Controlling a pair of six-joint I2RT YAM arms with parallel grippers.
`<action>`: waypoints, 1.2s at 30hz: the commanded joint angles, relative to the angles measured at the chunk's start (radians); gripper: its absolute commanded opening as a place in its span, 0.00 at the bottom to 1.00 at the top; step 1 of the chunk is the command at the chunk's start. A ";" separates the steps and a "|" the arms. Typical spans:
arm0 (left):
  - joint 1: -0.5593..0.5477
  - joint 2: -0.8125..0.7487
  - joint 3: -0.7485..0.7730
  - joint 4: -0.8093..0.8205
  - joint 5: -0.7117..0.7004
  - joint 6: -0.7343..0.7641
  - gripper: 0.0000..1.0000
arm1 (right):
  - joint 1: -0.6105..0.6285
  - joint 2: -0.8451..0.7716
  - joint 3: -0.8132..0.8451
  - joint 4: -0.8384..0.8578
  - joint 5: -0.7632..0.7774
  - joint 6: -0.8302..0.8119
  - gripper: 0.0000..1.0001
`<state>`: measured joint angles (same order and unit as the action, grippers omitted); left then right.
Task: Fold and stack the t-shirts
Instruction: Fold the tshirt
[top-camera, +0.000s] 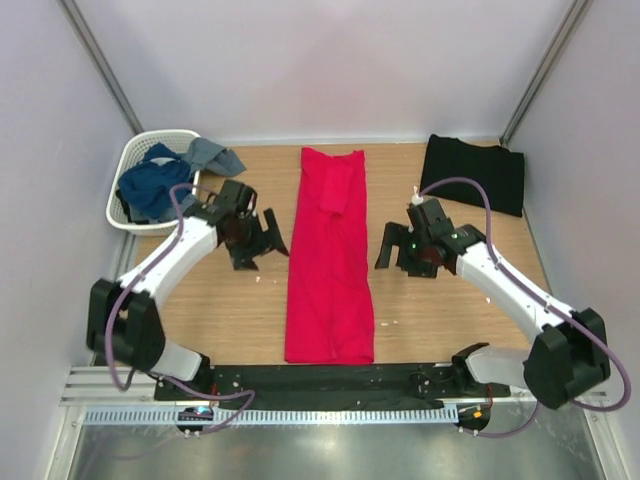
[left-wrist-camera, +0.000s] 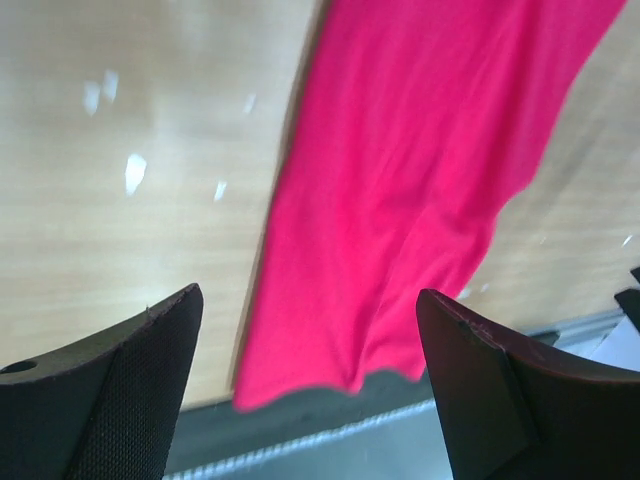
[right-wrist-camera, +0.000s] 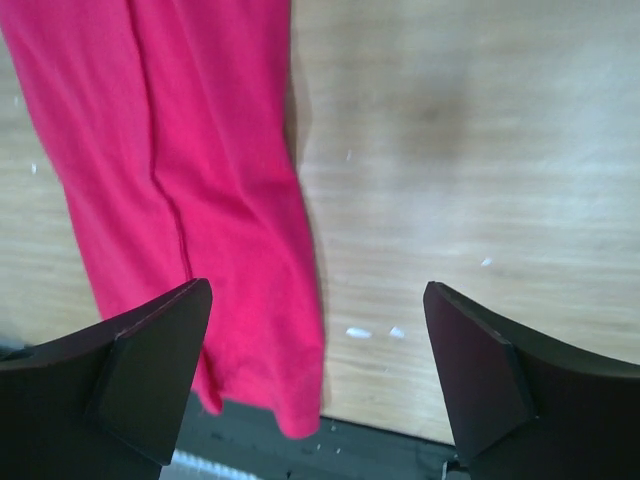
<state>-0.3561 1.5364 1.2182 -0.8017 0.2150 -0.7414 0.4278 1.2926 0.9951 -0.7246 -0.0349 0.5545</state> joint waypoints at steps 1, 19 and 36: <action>-0.038 -0.210 -0.162 -0.024 0.037 -0.079 0.88 | 0.000 -0.117 -0.146 0.047 -0.181 0.111 0.92; -0.395 -0.492 -0.641 0.171 -0.048 -0.476 0.76 | 0.278 -0.377 -0.612 0.272 -0.333 0.467 0.67; -0.478 -0.398 -0.723 0.236 -0.040 -0.527 0.63 | 0.436 -0.254 -0.650 0.389 -0.255 0.561 0.36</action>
<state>-0.8238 1.1374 0.5201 -0.5915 0.1795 -1.2438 0.8356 1.0306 0.3618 -0.3824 -0.3199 1.0748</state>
